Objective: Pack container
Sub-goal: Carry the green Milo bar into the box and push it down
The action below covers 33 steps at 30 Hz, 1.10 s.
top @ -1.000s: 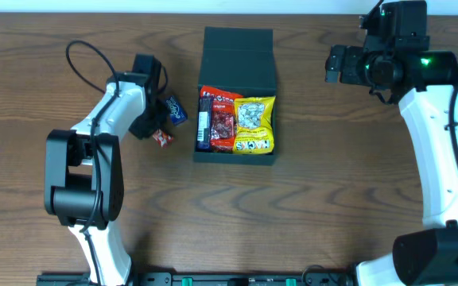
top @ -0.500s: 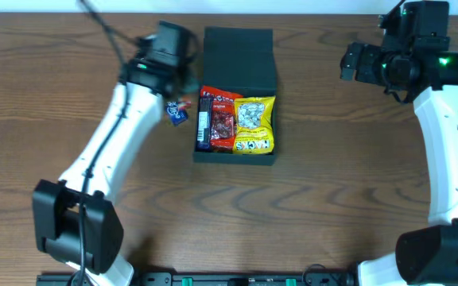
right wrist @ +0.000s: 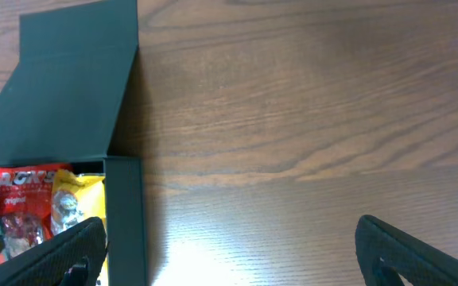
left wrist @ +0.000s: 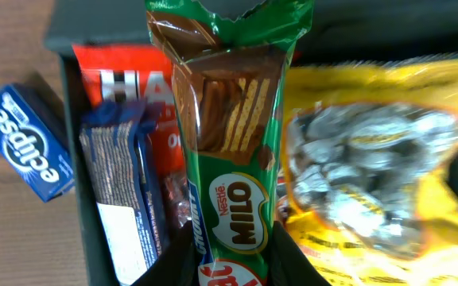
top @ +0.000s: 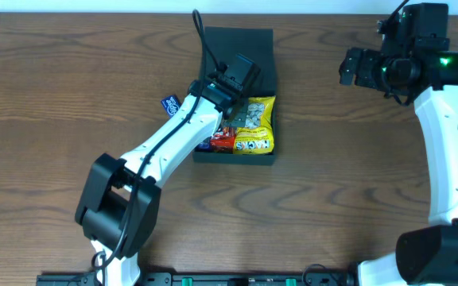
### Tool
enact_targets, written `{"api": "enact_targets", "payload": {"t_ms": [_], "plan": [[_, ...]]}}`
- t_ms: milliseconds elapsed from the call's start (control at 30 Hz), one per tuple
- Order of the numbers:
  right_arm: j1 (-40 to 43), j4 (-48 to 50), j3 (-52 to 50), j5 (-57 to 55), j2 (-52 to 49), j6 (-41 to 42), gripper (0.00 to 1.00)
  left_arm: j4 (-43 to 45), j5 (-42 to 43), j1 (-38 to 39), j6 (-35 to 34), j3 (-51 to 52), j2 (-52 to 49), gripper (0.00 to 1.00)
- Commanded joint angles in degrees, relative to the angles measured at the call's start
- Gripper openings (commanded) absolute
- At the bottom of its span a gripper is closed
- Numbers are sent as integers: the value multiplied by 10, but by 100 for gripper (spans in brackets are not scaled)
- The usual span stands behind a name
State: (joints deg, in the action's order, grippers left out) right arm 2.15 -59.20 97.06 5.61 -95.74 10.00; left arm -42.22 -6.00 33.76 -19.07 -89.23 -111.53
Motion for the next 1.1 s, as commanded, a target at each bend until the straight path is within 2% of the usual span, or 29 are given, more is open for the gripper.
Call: {"api": "enact_targets", "payload": {"t_ms": [0, 533, 567, 633, 700, 800, 933, 1067], "plan": [[5, -4, 1, 4, -2, -6, 99, -6, 3, -3, 8, -5, -12, 20], [5, -4, 1, 4, -2, -6, 99, -32, 7, -9, -24, -5, -31, 21], [5, -4, 1, 4, -2, -6, 99, -32, 7, -10, -24, -5, -31, 28], [5, -3, 1, 4, -2, -6, 99, -32, 7, -12, -24, -5, -31, 47], [5, -3, 1, 4, -2, -6, 99, -32, 7, -12, -24, -5, -31, 55], [5, -1, 1, 4, -2, -6, 99, -32, 7, -12, -24, -11, -27, 59], [5, 1, 1, 4, -2, -6, 99, -32, -4, -12, -24, -42, -4, 57], [4, 4, 1, 4, -2, -6, 99, -25, -78, -13, -24, -84, 36, 58]]}}
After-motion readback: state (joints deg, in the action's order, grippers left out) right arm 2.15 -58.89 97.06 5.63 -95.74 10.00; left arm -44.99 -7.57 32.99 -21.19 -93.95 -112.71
